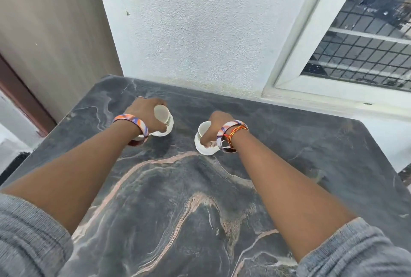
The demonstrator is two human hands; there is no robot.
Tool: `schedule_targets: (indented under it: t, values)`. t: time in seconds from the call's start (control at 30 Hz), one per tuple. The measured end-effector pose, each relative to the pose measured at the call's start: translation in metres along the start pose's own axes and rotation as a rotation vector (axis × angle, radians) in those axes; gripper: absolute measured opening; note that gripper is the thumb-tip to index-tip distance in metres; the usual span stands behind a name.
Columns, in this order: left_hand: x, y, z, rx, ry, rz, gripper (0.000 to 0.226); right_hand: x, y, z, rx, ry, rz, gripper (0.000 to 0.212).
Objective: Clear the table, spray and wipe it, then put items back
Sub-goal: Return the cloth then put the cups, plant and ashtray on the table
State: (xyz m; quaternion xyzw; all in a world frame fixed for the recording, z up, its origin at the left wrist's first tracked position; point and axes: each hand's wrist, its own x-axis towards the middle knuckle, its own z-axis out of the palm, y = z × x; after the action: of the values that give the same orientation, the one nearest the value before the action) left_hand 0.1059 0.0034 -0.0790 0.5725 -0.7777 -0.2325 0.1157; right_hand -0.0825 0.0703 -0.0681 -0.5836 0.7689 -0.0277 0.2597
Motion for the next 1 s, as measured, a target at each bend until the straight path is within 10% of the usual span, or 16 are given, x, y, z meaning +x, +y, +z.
schedule_targets:
  t: [0.13,0.37,0.73,1.0]
  values:
    - [0.037,-0.038,-0.019,0.014,0.116,-0.022,0.058,0.042,-0.05,0.004,0.215,0.04,-0.025,0.049]
    - [0.094,-0.104,-0.039,-0.09,0.298,-0.073,0.054,0.108,-0.132,0.024,0.37,0.235,0.097,0.024]
    - [0.115,-0.144,-0.023,-0.31,0.418,-0.033,0.073,0.124,-0.144,0.087,0.749,0.348,0.015,0.117]
    - [0.126,-0.144,-0.007,-0.449,0.517,-0.059,0.065,0.15,-0.155,0.106,0.76,0.564,-0.059,0.11]
